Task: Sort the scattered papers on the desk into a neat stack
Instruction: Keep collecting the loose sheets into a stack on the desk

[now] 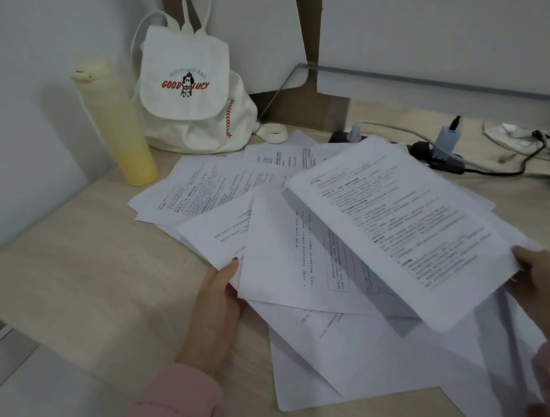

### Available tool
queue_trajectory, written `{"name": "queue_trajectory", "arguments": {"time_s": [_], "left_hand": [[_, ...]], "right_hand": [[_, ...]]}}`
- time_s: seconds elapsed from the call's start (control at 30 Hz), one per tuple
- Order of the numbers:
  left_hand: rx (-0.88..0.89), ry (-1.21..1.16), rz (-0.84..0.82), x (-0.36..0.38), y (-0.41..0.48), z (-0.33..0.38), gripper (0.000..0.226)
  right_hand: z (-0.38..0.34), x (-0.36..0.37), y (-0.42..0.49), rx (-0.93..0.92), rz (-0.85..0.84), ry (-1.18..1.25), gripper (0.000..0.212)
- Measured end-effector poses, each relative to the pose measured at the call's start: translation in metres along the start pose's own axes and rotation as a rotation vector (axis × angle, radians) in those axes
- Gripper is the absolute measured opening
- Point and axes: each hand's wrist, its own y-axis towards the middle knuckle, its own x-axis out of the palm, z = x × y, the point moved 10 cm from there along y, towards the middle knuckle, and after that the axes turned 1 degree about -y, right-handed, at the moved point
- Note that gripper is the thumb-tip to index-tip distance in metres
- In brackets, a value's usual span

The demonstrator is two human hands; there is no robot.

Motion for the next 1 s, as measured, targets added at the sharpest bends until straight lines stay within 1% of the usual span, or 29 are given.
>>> {"name": "queue_trajectory", "arguments": {"time_s": [0.07,0.1,0.17,0.23,0.3,0.4,0.5,0.6,0.67,0.7,0.77,0.83,0.87,0.93,1.0], "left_hand": [[-0.007,0.071,0.006,0.001,0.002,-0.001,0.023],[-0.008,0.102,-0.003,0.001,0.004,-0.003,0.021],[-0.039,0.174,0.000,0.000,0.003,-0.005,0.020],[-0.055,0.224,-0.018,-0.001,0.004,-0.009,0.018],[-0.078,0.280,-0.007,-0.002,0.002,-0.011,0.016],[-0.104,0.341,0.016,-0.003,0.001,-0.013,0.015],[-0.109,0.388,0.021,-0.002,-0.001,-0.012,0.020],[-0.089,0.386,0.046,-0.004,-0.006,-0.010,0.022],[-0.031,0.335,0.085,-0.006,-0.010,-0.004,0.019],[0.003,0.284,0.113,-0.009,-0.012,0.000,0.018],[0.048,0.161,0.155,-0.013,-0.015,0.005,0.019],[0.052,0.023,0.162,-0.014,-0.015,0.006,0.021],[0.040,-0.041,0.149,-0.013,-0.015,0.004,0.023],[-0.023,-0.127,0.105,-0.005,-0.014,-0.002,0.027],[-0.108,-0.064,0.053,0.007,-0.017,-0.011,0.026]], "right_hand": [[-0.002,0.015,-0.009,0.004,-0.070,0.008,0.022],[-0.003,0.025,-0.015,0.011,-0.125,-0.027,0.021],[0.000,0.044,-0.024,0.039,-0.246,-0.208,0.018],[0.002,0.056,-0.032,0.031,-0.324,-0.377,0.021],[0.004,0.063,-0.037,0.014,-0.350,-0.468,0.020],[0.006,0.075,-0.047,-0.007,-0.377,-0.534,0.006],[0.005,0.089,-0.055,-0.045,-0.396,-0.593,0.013],[0.008,0.099,-0.063,-0.048,-0.435,-0.639,0.014],[0.012,0.100,-0.064,-0.022,-0.430,-0.605,0.014],[0.014,0.098,-0.065,0.013,-0.410,-0.538,0.014],[0.016,0.092,-0.066,0.099,-0.368,-0.341,0.015],[0.020,0.089,-0.071,0.192,-0.358,-0.155,0.017],[0.023,0.090,-0.075,0.241,-0.379,-0.087,0.016],[0.031,0.101,-0.085,0.323,-0.488,-0.040,0.014],[0.041,0.110,-0.092,0.367,-0.579,-0.137,0.020]]}}
